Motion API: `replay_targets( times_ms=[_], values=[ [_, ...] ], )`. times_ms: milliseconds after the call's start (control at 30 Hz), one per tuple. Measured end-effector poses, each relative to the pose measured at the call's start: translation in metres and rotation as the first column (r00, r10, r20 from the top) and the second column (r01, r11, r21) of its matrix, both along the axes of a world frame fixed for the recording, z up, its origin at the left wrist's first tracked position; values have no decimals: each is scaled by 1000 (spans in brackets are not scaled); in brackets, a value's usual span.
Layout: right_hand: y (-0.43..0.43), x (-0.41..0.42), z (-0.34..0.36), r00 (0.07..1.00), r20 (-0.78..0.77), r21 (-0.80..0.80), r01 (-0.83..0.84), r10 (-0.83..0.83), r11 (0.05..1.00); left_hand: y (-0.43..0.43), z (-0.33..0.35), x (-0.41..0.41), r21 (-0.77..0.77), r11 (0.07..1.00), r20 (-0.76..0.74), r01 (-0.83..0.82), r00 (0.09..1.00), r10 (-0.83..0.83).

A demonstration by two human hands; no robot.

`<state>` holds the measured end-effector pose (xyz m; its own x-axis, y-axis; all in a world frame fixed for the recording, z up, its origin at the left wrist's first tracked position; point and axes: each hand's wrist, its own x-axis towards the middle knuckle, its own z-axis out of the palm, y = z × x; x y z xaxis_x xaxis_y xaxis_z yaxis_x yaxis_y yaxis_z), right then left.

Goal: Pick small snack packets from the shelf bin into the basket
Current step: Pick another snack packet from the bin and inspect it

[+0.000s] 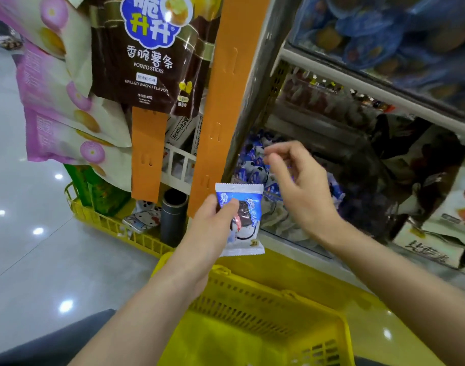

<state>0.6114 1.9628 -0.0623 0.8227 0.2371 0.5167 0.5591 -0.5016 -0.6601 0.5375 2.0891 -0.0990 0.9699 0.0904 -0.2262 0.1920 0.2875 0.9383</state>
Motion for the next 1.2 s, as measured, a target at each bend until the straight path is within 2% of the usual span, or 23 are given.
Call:
replay_targets(
  times_ms=[67, 133, 200, 333, 433, 500, 567, 600, 667, 767, 867, 933, 1033, 1100, 1200],
  values=[
    [-7, -27, -9, 997, -73, 16, -29, 30, 999, -6, -2, -5, 65, 998, 20, 26, 999, -28],
    [-14, -45, -22, 964, -259, 81, -43, 63, 996, -13, -5, -11, 132, 990, 42, 59, 997, -65],
    [-21, -55, -32, 892, -439, 169, -30, 103, 985, -19, -8, -17, 173, 981, 46, 91, 994, -100],
    [-39, -70, -48, 838, -529, 265, 10, 137, 964, -30, -18, -28, 221, 964, 33, 145, 987, -156],
    [-49, -82, -59, 790, -585, 302, 4, 182, 953, -37, -25, -29, 270, 955, 54, 123, 988, -143],
    [-52, -87, -63, 835, -535, 201, -19, 126, 979, -40, -28, -29, 294, 949, 38, 111, 991, -127],
    [-57, -88, -64, 949, -314, -88, -35, 5, 996, -42, -32, -29, 286, 951, -1, 118, 992, -123],
    [-59, -88, -64, 984, -179, -241, -24, -20, 970, -43, -33, -29, 273, 954, -21, 122, 992, -121],
    [-61, -86, -64, 999, -49, -371, -16, -3, 929, -45, -35, -28, 245, 961, -49, 131, 991, -123],
    [-64, -82, -64, 994, -104, -265, 9, -38, 964, -47, -35, -26, 192, 967, -82, 166, 985, -153],
    [-68, -75, -64, 939, -326, 25, 130, -115, 991, -46, -36, -25, 158, 967, -106, 198, 977, -183],
    [-70, -70, -63, 856, -512, 221, 212, -72, 952, -45, -36, -25, 137, 975, -83, 176, 983, -165],
    [-69, -69, -62, 713, -696, 446, 340, 81, 828, -41, -36, -23, 71, 995, -9, 74, 997, -74],
    [-68, -75, -63, 646, -749, 476, 372, 145, 797, -39, -38, -22, 76, 997, 5, 5, 1000, -6],
    [-65, -82, -68, 571, -814, 313, 276, 107, 909, -38, -43, -18, 195, 977, 50, -82, 996, 73]
  ],
)
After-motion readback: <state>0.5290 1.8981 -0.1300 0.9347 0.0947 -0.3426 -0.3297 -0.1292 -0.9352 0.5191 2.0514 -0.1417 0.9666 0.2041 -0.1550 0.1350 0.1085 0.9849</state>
